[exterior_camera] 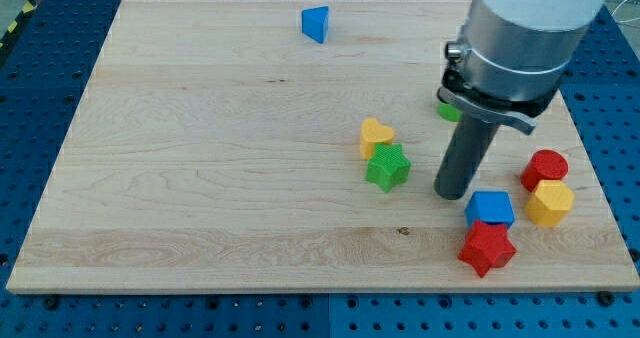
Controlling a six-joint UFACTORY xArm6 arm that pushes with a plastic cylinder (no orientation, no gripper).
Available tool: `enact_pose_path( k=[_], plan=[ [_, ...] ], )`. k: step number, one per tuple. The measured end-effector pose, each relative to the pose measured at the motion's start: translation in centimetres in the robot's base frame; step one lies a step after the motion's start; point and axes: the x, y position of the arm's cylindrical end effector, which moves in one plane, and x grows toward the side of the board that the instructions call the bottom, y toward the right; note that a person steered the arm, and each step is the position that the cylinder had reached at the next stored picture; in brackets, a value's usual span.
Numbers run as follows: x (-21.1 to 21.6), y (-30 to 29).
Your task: Slide the green star above the green circle
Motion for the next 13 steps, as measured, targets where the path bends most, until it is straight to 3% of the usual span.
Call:
enact_pose_path(
  k=[4, 6, 13],
  plan=[
    [2.2, -4.7],
    [0.4, -7.2],
    [-16.7, 1.1]
  ],
)
